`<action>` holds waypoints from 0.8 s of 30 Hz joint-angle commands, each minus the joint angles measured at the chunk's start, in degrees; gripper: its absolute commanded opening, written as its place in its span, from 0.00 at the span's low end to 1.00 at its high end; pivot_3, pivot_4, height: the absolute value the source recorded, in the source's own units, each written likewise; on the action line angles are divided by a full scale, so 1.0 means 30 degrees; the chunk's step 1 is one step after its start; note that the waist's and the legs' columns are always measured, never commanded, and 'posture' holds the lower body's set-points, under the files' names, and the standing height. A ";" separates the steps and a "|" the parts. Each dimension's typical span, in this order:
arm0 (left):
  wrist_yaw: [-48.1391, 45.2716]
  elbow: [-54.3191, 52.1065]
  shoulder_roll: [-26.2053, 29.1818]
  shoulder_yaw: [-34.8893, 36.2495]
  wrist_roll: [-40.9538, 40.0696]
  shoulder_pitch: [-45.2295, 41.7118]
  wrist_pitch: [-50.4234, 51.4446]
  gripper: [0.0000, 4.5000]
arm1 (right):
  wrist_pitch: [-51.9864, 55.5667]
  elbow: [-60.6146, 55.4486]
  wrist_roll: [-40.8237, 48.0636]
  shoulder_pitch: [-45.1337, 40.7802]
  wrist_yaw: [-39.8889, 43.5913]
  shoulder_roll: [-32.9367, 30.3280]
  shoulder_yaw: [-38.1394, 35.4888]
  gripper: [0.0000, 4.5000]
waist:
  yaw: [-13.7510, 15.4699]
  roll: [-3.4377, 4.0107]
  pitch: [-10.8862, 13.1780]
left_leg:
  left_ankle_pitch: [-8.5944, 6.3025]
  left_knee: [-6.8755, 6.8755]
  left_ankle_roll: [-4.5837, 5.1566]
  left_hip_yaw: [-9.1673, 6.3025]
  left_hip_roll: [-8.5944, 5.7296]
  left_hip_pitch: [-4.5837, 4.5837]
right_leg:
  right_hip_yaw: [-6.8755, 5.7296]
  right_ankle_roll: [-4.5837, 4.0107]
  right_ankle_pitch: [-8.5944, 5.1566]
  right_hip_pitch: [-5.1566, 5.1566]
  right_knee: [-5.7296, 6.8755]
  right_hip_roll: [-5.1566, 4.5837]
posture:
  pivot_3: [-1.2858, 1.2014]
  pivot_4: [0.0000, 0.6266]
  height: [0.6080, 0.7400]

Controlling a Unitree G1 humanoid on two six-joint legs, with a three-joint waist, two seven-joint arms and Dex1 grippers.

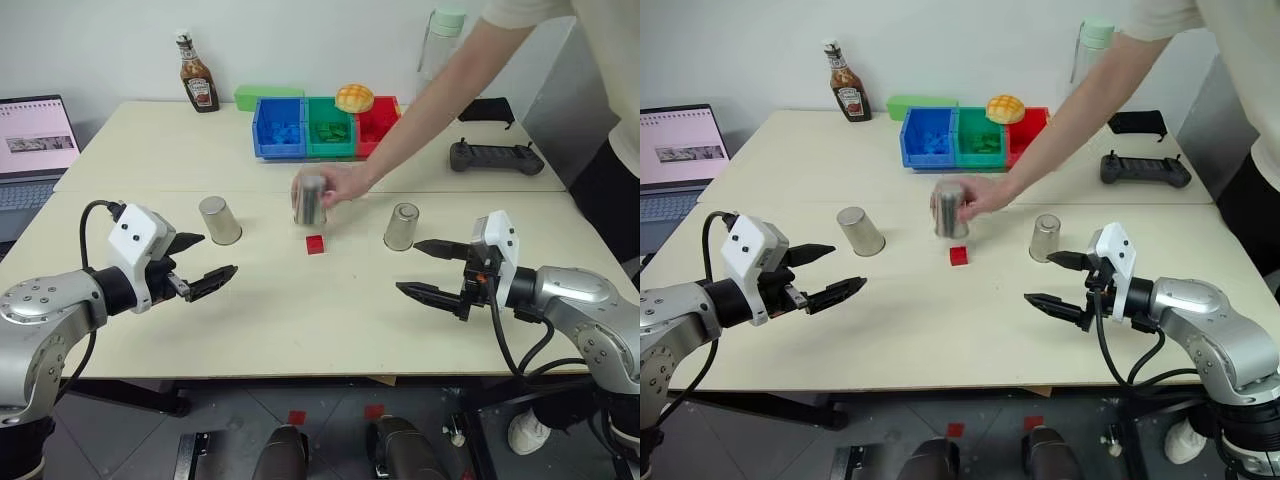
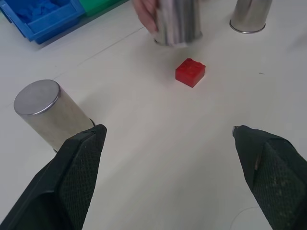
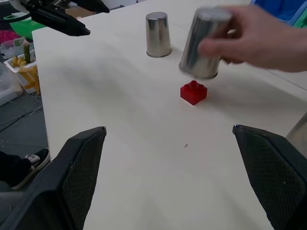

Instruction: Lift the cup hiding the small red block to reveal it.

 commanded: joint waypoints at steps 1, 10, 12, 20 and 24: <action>-0.0056 -0.0242 0.0244 0.0228 0.0011 -0.0212 -0.0261 0.99 | -0.0021 -0.0795 0.0324 -0.0431 -0.0061 -0.0029 -0.0389 1.00 | 0.0001 0.0000 0.0000 | 0.0000 0.0000 0.0000 0.0000 0.0000 -0.0001 | -0.0001 0.0000 0.0000 0.0000 0.0000 0.0000 | 0.52 0.24 1.00; -0.0180 -0.0226 0.0294 0.0156 0.0195 -0.0141 -0.0402 0.99 | 0.0041 -0.0878 0.0287 -0.0479 -0.0053 0.0016 -0.0358 1.00 | 0.0000 0.0000 0.0000 | 0.0000 0.0000 0.0000 0.0000 0.0000 0.0000 | -0.0002 0.0000 0.0000 0.0000 0.0000 0.0000 | 0.52 0.24 1.00; -0.0200 -0.0180 0.0301 0.0115 0.0213 -0.0187 -0.0420 0.99 | 0.0067 -0.0894 0.0297 -0.0486 -0.0065 0.0016 -0.0360 1.00 | 0.0000 0.0000 0.0000 | 0.0000 0.0000 0.0000 0.0000 0.0000 0.0000 | 0.0000 0.0000 0.0000 0.0000 0.0000 0.0000 | 0.52 0.24 1.00; -0.0225 -0.0166 0.0288 0.0034 0.0239 -0.0231 -0.0438 0.99 | 0.0064 -0.0908 0.0280 -0.0430 -0.0066 0.0006 -0.0390 1.00 | -0.0001 0.0000 0.0000 | 0.0000 0.0000 0.0000 0.0000 0.0000 -0.0001 | -0.0001 0.0000 0.0000 0.0000 0.0000 0.0000 | 0.52 0.24 1.00; -0.0267 -0.0104 0.0292 -0.0012 0.0246 -0.0261 -0.0475 0.99 | 0.0012 -0.0867 0.0235 -0.0432 -0.0063 0.0032 -0.0364 1.00 | -0.0001 0.0000 0.0000 | 0.0000 0.0000 0.0000 0.0000 0.0000 0.0000 | -0.0001 0.0000 0.0000 0.0000 0.0000 0.0000 | 0.52 0.24 1.00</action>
